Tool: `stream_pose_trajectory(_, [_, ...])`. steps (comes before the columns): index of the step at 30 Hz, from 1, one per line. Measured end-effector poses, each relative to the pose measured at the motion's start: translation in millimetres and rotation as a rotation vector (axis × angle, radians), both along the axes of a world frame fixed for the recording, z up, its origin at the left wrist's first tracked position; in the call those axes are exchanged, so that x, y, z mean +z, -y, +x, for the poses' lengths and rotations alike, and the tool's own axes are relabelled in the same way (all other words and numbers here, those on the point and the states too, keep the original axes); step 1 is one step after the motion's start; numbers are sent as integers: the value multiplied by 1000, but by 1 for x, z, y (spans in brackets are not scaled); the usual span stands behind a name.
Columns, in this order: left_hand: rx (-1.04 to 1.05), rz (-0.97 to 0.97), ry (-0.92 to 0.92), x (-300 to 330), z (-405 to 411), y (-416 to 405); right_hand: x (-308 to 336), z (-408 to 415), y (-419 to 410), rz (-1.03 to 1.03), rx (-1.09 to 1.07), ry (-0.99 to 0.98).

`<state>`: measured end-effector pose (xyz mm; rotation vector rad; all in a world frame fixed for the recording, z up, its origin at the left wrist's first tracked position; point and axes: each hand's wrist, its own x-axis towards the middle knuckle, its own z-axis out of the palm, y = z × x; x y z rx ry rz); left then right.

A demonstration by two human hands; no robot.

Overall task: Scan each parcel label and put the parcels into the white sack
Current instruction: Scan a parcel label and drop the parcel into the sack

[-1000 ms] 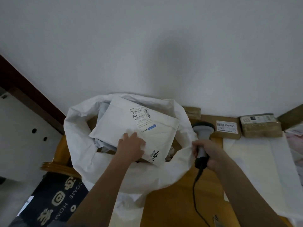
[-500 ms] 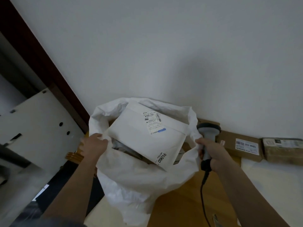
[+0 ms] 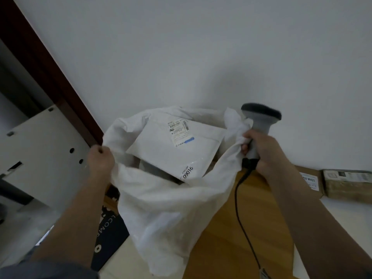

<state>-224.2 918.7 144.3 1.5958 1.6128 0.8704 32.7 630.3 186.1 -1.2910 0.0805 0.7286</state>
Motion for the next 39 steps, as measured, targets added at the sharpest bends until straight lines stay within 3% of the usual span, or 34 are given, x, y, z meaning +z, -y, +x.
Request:
stream_pose_trajectory(4, [65, 141, 133, 29, -5, -7, 6, 4, 5, 144, -17, 89])
stream_pose_trajectory(9, [29, 9, 53, 23, -7, -4, 1, -1, -15, -11, -41, -74])
stream_pose_trajectory(15, [154, 102, 228, 51, -1, -18, 18, 23, -9, 298, -94, -22])
stream_pose_trajectory(21, [20, -51, 25, 24, 4, -11, -10, 17, -8, -116, -41, -126])
stream_pose_trajectory(28, [-153, -12, -119, 30, 37, -5, -3, 39, 0, -263, 29, 5])
stream_pose_trajectory(34, [-213, 97, -360, 25, 52, -5, -6, 53, -4, -341, 28, 93])
stream_pose_trajectory(39, [-235, -75, -312, 24, 52, -26, -14, 53, -13, -429, 62, 124])
